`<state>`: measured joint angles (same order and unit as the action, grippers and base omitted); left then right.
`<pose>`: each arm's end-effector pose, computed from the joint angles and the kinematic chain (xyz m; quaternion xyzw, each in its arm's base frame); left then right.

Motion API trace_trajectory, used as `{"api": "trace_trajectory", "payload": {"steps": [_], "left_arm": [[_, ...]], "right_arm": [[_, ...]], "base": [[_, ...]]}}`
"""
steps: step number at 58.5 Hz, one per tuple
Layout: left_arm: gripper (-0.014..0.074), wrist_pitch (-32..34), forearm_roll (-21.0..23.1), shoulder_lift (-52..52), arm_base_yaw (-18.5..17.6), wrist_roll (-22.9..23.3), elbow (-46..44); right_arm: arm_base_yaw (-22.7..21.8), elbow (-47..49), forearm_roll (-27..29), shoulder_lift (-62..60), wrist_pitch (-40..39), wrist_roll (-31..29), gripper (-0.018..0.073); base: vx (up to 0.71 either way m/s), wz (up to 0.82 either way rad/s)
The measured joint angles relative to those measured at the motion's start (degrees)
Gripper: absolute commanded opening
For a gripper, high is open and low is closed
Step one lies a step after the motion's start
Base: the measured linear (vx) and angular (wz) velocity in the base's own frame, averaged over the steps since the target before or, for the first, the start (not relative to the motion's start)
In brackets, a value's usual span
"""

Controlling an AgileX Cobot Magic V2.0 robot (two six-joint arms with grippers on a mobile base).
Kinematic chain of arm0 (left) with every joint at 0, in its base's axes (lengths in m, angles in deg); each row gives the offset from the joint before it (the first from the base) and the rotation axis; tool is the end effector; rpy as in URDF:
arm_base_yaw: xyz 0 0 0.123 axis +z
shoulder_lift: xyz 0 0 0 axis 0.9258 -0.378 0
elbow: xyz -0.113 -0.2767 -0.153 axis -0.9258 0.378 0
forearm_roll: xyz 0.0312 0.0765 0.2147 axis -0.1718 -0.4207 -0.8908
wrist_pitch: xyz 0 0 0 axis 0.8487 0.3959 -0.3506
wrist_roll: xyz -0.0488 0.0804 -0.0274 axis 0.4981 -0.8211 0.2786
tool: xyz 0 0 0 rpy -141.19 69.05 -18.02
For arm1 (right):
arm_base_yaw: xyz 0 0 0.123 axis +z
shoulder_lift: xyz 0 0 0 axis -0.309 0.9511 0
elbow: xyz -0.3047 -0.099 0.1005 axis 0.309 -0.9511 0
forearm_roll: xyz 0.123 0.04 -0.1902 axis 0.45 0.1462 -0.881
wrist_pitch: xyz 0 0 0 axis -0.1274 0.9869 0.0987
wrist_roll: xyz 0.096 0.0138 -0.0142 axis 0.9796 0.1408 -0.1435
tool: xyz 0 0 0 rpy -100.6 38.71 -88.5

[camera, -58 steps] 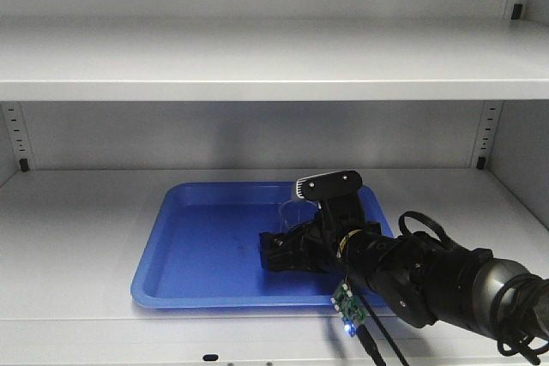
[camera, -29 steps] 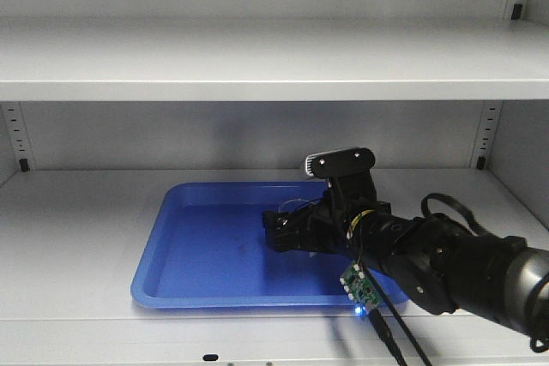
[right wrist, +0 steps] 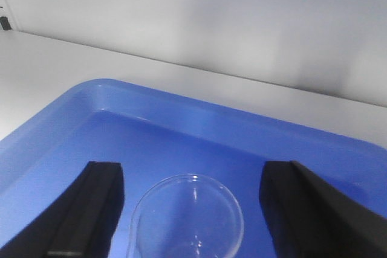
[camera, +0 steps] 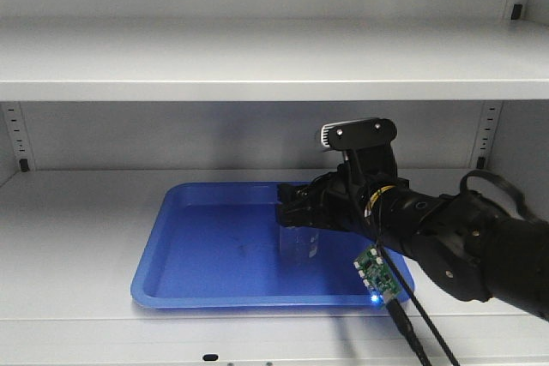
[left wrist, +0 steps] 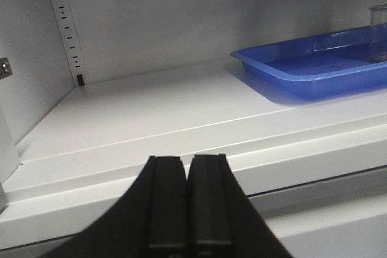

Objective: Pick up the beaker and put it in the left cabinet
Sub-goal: 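Open the right gripper and withdraw it from the beaker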

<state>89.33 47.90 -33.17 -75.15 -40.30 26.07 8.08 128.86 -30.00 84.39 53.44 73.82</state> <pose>-0.0093 0.0012 0.2035 0.0913 0.6776 0.0040 0.7297 0.3484 0.1708 0.3782 -0.1865 0.7807 0.1323 0.5816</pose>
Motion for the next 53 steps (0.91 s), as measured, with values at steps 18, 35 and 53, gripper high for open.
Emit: {"api": "trace_trajectory", "payload": {"steps": [18,35,53], "left_arm": [[0.0001,0.0,0.0,0.0,0.0,0.0,0.0],[0.0001,0.0,0.0,0.0,0.0,0.0,0.0],[0.0001,0.0,0.0,0.0,0.0,0.0,0.0]], "right_arm": [[0.04,-10.69,-0.29,-8.83,-2.37,0.0,0.0463],[0.41,-20.52,-0.24,-26.37,-0.37,0.0,0.0291],[0.41,-30.04,-0.19,-37.63,2.83,0.0,0.0058]], "base": [[0.0,0.0],[0.0,0.0],[0.0,0.0]]}}
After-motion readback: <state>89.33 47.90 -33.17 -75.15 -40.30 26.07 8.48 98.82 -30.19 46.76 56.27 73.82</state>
